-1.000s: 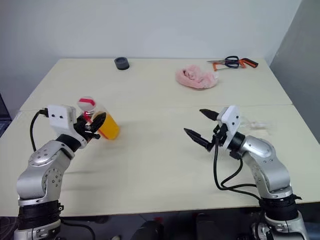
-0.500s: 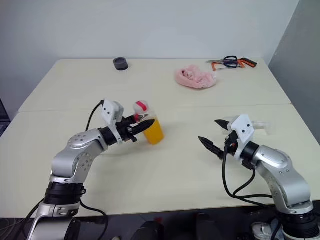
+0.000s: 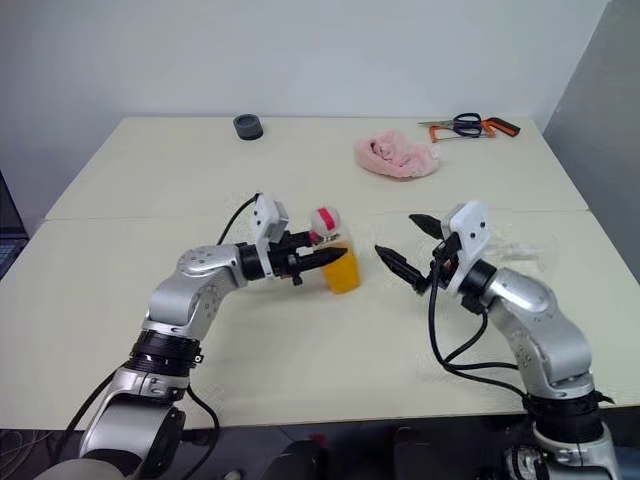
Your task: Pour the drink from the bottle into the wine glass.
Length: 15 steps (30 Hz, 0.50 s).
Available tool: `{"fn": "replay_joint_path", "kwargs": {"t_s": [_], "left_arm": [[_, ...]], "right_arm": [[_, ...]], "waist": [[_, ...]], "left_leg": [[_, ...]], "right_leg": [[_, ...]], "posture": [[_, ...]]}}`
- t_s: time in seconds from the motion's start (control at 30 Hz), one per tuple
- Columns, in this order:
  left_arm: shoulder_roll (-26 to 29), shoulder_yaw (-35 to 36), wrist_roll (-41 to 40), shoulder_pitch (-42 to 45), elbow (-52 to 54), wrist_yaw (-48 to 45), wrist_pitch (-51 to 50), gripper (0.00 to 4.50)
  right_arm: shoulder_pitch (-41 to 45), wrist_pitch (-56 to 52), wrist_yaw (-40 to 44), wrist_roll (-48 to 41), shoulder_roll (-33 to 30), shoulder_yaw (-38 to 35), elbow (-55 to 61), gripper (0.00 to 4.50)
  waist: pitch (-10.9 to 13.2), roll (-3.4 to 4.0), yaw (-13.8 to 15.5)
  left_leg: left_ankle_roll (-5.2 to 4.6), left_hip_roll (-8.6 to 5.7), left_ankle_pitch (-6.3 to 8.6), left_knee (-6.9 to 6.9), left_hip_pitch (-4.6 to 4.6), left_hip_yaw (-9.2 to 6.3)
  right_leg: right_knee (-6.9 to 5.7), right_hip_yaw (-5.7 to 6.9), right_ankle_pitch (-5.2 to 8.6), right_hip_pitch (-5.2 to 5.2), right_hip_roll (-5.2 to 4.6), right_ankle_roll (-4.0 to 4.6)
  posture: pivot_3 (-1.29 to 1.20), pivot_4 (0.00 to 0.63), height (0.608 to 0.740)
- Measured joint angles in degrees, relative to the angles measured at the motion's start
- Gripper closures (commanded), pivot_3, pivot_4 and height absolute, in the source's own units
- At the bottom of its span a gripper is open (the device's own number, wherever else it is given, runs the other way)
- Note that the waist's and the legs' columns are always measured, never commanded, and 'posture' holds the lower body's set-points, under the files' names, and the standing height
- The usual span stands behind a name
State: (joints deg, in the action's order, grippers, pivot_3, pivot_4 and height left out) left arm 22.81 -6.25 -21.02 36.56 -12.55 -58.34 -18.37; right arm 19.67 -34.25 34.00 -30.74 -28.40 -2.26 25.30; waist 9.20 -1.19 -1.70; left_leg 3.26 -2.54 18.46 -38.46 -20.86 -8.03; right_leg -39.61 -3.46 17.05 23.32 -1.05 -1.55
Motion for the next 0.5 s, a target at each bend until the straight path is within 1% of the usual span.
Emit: {"fn": "replay_joint_path", "kwargs": {"t_s": [0.13, 0.3, 0.5], "left_arm": [[-0.89, -1.28, 0.09, 1.22, -1.54, -3.25, 0.57, 2.74], [-1.16, -2.02, 1.20, 4.74, -5.25, -7.25, 2.80, 2.74], [-3.91, -2.44, 3.56, 7.23, -11.61, -8.61, 6.51, 2.74]], "right_arm": [[0.53, -3.50, -0.63, -1.38, -0.37, 0.23, 2.05, 0.00], [1.85, -4.98, -1.99, -1.70, -0.32, 0.61, 3.74, 0.00], [4.36, -5.31, -5.07, 1.30, 1.83, 4.96, 3.85, 0.00]], "waist": [[0.00, 0.00, -0.04], [0.00, 0.00, -0.11], [0.00, 0.00, -0.16]], "left_leg": [[-0.01, 0.00, 0.01, -0.04, 0.00, 0.02], [-0.02, -0.01, 0.01, -0.21, 0.00, 0.04], [-0.03, -0.02, 0.01, -0.32, 0.00, 0.04]], "right_leg": [[-0.04, -0.01, 0.00, 0.00, 0.00, 0.00], [-0.21, 0.01, 0.00, 0.00, 0.01, -0.01], [-0.30, 0.01, -0.02, 0.01, 0.01, -0.04]], "posture": [[0.00, 0.150, 0.740], [0.00, 0.150, 0.740], [0.00, 0.150, 0.740]]}}
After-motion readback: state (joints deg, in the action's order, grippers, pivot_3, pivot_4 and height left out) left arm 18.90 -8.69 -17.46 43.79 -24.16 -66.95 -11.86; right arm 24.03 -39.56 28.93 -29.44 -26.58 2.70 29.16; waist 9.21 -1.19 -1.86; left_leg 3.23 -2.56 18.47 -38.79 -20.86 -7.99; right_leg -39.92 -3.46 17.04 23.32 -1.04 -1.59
